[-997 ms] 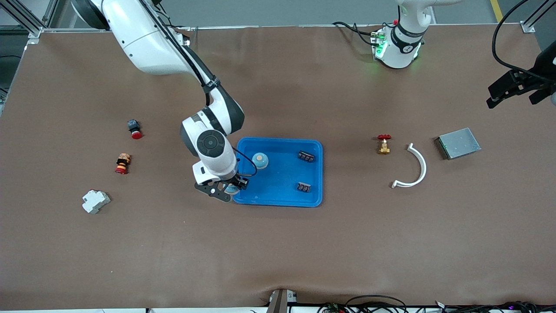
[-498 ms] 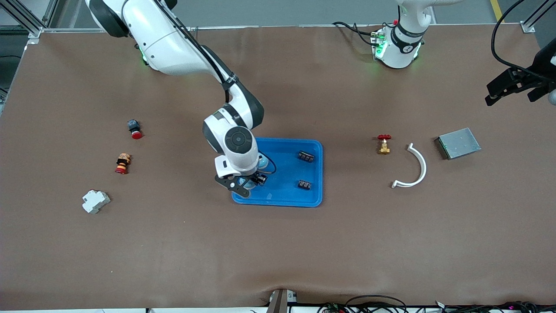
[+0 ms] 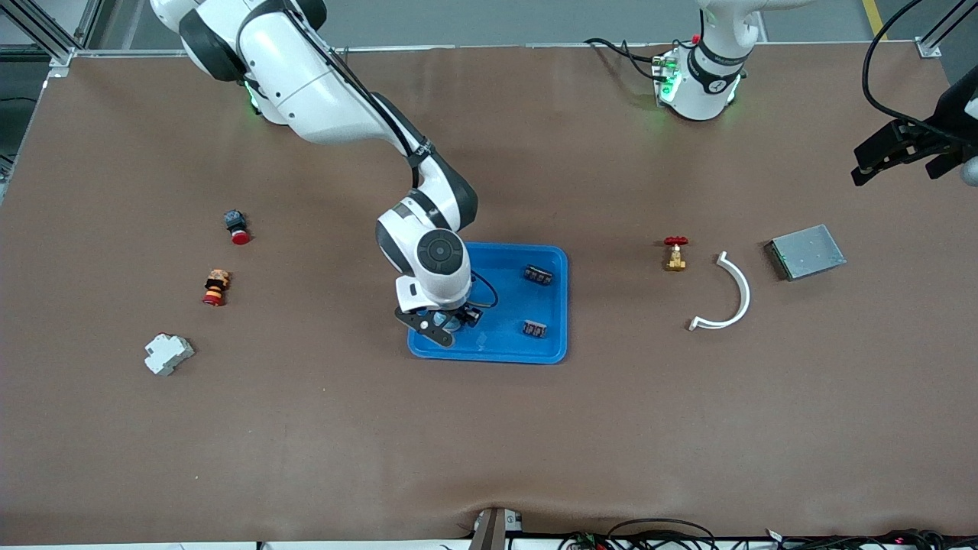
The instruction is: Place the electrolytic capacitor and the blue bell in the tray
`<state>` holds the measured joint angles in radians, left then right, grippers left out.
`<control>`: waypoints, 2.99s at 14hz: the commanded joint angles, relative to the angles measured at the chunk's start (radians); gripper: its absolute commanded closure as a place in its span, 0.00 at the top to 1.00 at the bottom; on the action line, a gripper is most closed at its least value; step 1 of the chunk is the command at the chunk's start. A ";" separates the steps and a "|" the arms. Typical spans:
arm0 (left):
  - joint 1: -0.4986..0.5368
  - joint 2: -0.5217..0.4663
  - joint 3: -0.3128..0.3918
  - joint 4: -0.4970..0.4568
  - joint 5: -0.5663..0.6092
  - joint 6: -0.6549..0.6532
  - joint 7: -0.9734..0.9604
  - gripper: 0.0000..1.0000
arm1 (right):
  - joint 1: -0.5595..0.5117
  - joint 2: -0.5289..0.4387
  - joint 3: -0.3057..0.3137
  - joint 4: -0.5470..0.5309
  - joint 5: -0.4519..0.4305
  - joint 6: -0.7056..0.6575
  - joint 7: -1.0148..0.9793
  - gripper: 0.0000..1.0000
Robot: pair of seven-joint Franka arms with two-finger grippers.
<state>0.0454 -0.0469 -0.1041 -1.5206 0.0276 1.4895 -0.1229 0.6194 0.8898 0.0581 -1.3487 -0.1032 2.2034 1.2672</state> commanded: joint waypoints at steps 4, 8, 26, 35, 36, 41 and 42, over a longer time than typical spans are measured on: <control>0.005 -0.013 -0.003 -0.024 -0.015 -0.006 -0.004 1.00 | 0.016 0.040 -0.009 0.054 -0.012 -0.007 0.027 0.00; 0.004 -0.034 -0.003 -0.050 -0.043 0.018 -0.007 1.00 | 0.003 0.038 -0.011 0.054 -0.018 -0.008 0.017 0.00; 0.007 -0.064 0.000 -0.096 -0.049 0.049 -0.012 1.00 | -0.007 0.021 -0.011 0.056 -0.016 -0.031 -0.054 1.00; 0.007 -0.064 0.000 -0.098 -0.049 0.049 -0.009 1.00 | -0.070 -0.038 0.023 0.128 -0.001 -0.181 -0.099 1.00; 0.007 -0.064 0.000 -0.098 -0.049 0.049 -0.007 1.00 | -0.095 -0.057 0.028 0.134 0.003 -0.230 -0.176 1.00; 0.007 -0.067 0.000 -0.096 -0.049 0.049 -0.007 1.00 | -0.202 -0.188 0.016 0.151 0.054 -0.384 -0.460 1.00; 0.007 -0.067 0.000 -0.096 -0.049 0.048 -0.012 1.00 | -0.230 -0.205 0.016 0.148 0.054 -0.424 -0.520 1.00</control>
<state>0.0466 -0.1021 -0.1037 -1.6118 -0.0012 1.5312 -0.1371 0.4322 0.7447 0.0588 -1.1686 -0.0590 1.8305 0.8445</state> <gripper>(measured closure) 0.000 0.000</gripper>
